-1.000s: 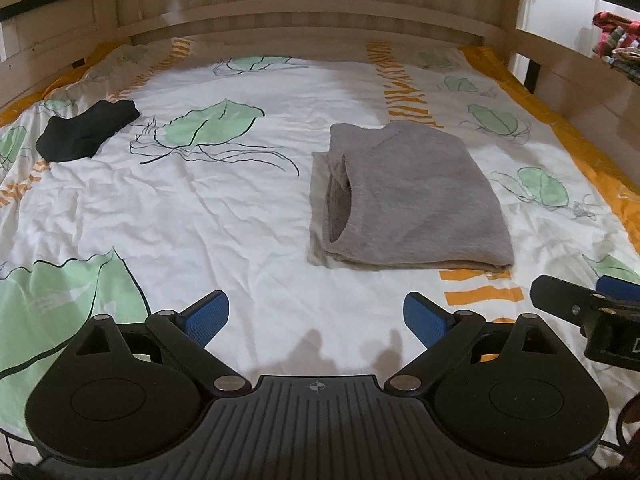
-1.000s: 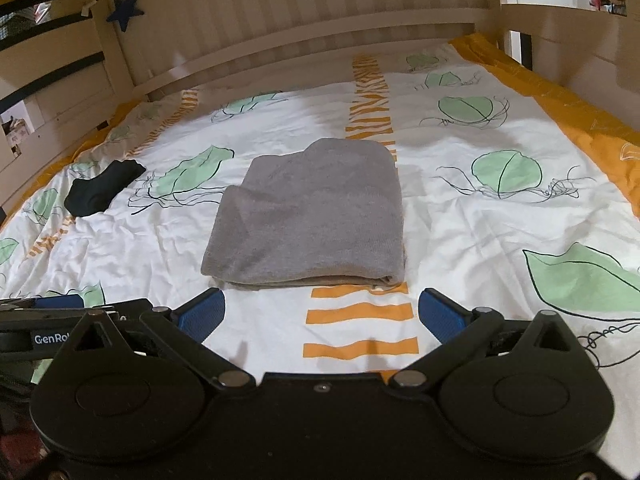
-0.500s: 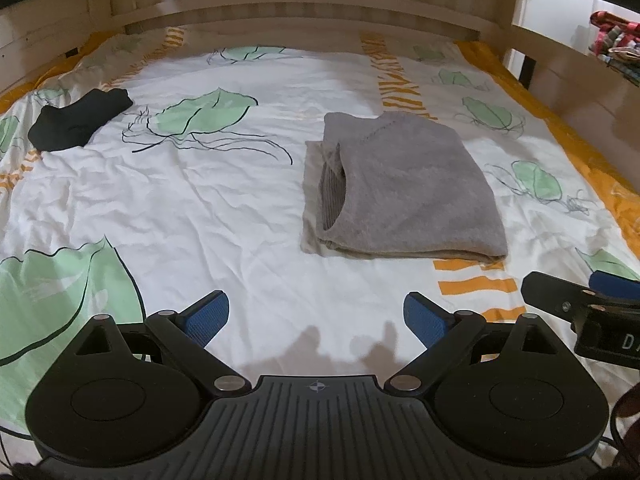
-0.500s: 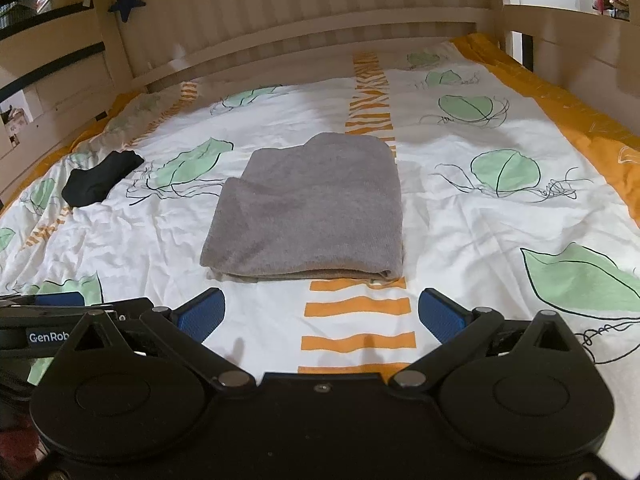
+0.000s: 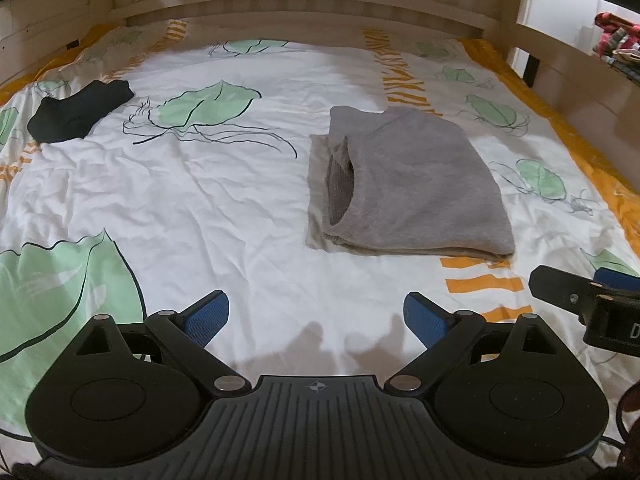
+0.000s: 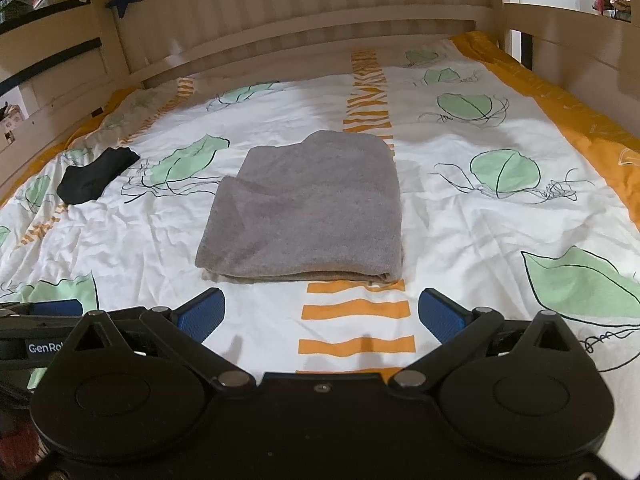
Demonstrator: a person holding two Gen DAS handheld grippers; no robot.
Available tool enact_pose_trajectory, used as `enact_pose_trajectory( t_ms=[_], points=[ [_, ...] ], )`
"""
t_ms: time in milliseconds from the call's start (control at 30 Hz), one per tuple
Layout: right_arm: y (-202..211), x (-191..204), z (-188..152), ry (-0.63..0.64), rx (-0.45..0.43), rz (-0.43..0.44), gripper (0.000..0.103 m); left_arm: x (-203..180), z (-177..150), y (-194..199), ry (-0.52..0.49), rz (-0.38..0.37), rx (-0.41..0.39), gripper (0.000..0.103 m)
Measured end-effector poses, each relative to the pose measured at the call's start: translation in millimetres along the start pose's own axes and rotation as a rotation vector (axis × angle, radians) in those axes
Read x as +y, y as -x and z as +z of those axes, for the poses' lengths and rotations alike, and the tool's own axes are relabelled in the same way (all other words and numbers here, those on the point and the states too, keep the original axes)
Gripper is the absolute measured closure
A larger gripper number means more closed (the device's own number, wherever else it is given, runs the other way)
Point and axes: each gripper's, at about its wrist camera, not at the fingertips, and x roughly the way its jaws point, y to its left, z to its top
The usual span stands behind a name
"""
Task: Fold large clothes
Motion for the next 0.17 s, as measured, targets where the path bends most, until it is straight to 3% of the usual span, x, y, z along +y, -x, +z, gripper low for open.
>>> enact_pose_trajectory(
  t_ms=[167],
  points=[
    [-2.6, 0.7, -1.0, -0.001, 0.009, 0.001, 0.000, 1.8, 0.3, -1.6, -0.005, 0.001, -0.002, 0.008]
  ],
)
